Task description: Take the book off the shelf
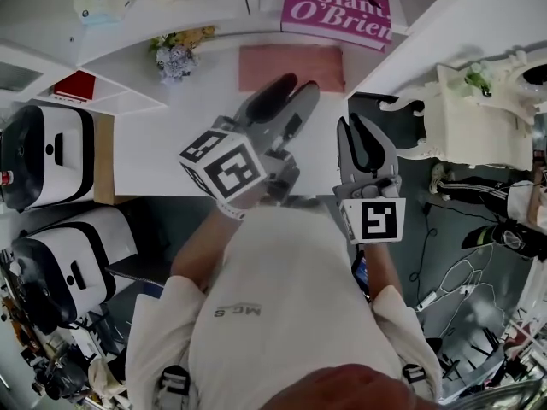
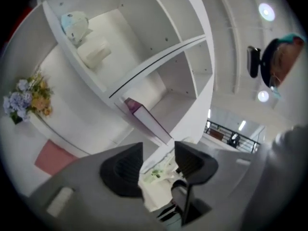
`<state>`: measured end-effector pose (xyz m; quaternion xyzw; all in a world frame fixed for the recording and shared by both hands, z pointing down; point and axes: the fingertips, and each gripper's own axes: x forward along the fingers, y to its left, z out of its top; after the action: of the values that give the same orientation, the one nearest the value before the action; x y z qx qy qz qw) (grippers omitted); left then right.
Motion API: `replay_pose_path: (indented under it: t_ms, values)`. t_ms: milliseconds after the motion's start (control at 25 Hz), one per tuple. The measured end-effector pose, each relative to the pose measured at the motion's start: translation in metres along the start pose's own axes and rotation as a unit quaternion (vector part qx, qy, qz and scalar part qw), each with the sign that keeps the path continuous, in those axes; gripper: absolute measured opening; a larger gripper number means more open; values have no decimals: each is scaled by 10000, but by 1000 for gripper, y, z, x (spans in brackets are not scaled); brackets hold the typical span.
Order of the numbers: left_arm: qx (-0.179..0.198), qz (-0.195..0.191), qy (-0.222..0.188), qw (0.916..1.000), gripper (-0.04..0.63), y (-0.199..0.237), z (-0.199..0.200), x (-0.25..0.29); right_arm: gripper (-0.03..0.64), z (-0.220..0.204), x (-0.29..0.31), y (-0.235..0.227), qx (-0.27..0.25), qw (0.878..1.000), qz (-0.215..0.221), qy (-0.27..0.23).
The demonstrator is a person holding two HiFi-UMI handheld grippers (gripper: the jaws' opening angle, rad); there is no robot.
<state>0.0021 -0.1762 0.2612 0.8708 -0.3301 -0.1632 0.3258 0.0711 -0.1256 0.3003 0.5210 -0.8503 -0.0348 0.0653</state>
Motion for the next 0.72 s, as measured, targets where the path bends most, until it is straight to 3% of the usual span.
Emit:
replay_pose_path:
  t_ms: [360,720]
  values:
    - [-1276,-106,-250,9915,299,15,26,38,58,6,8,-1,-2,9998,141,-125]
    - [-1596,-260,-124,9868,316,22,39,68,55,7,6,-9,-47,9998,99,-151]
